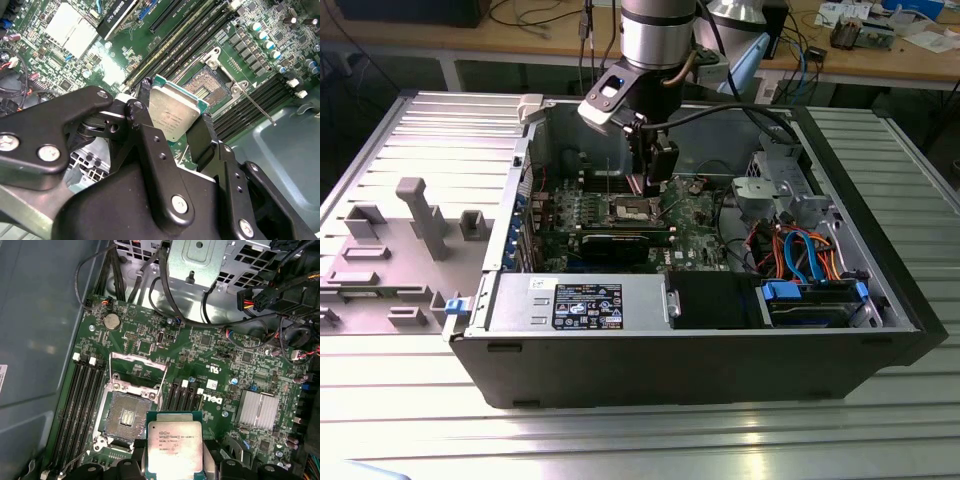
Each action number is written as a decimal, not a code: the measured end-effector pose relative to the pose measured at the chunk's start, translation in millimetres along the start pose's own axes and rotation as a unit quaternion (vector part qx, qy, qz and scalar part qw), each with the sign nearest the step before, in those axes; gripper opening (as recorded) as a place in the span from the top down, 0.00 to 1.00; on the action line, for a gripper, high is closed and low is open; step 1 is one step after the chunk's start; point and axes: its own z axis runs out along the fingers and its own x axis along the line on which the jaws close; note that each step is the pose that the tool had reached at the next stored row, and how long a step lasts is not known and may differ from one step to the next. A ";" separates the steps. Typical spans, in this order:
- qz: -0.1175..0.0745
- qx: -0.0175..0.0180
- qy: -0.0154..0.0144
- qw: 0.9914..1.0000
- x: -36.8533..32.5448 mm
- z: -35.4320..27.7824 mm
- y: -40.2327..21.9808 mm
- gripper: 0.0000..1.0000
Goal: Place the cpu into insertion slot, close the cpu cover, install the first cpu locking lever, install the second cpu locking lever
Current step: 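Place the cpu into insertion slot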
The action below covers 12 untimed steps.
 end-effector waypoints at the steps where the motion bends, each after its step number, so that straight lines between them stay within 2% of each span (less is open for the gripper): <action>1: 0.001 0.000 0.000 1.000 0.0 0.0 0.0 0.46; 12: 0.013 0.001 -0.001 1.000 0.0 0.2 0.0 0.46</action>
